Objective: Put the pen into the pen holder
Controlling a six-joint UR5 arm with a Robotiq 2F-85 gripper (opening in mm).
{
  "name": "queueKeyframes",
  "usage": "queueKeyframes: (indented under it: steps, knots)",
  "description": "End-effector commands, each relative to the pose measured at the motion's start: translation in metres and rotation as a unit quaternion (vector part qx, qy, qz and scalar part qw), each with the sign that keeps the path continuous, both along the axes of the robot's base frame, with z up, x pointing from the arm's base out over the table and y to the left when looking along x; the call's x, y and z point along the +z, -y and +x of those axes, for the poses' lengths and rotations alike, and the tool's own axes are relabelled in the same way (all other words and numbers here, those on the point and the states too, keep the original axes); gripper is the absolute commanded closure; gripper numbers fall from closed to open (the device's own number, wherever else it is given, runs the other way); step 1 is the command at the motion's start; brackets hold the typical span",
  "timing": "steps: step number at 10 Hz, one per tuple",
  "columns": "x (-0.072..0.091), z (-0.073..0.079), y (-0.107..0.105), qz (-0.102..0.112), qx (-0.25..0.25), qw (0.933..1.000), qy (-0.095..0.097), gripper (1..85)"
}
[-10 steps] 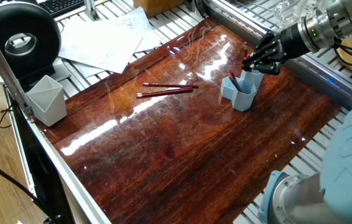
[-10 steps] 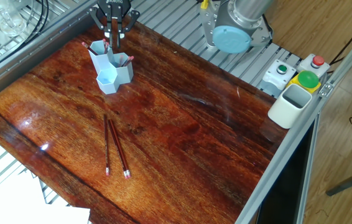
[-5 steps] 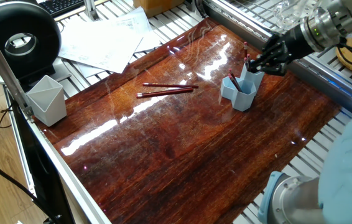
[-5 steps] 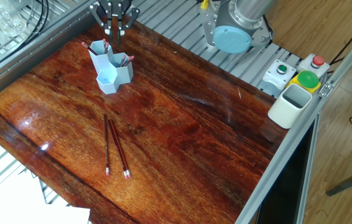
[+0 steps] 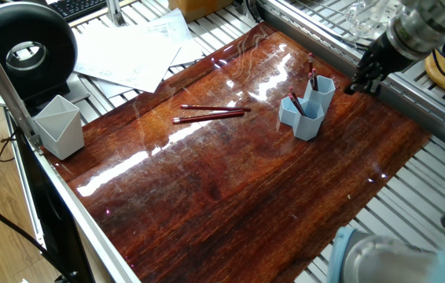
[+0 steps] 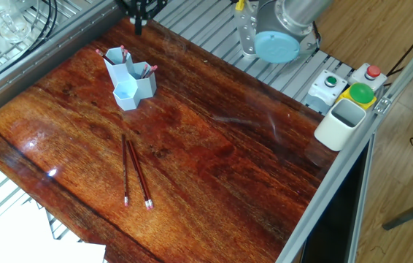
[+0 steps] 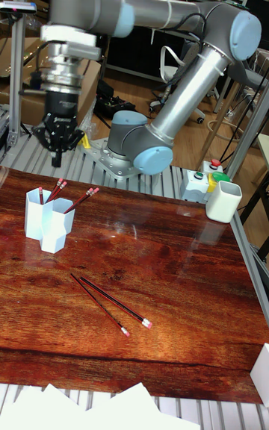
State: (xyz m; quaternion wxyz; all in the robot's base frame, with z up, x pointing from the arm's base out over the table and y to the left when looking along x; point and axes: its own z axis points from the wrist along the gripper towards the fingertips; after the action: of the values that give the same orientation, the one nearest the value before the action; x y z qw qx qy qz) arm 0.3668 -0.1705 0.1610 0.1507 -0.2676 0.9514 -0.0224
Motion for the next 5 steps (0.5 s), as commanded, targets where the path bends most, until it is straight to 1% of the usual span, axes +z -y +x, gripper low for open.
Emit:
queueKeyframes:
  steps: [1, 2, 3, 4, 5]
  knots:
    - [0.029, -0.020, -0.012, -0.061, -0.074, 0.9937, -0.058, 84.7]
    - [0.036, -0.027, -0.020, -0.073, -0.086, 0.9901, -0.083, 84.7]
    - [0.041, -0.038, -0.030, -0.085, -0.104, 0.9844, -0.114, 84.7]
    - [0.040, -0.040, -0.029, -0.100, -0.107, 0.9816, -0.122, 84.7]
    - [0.042, -0.043, -0.022, -0.113, -0.109, 0.9795, -0.126, 84.7]
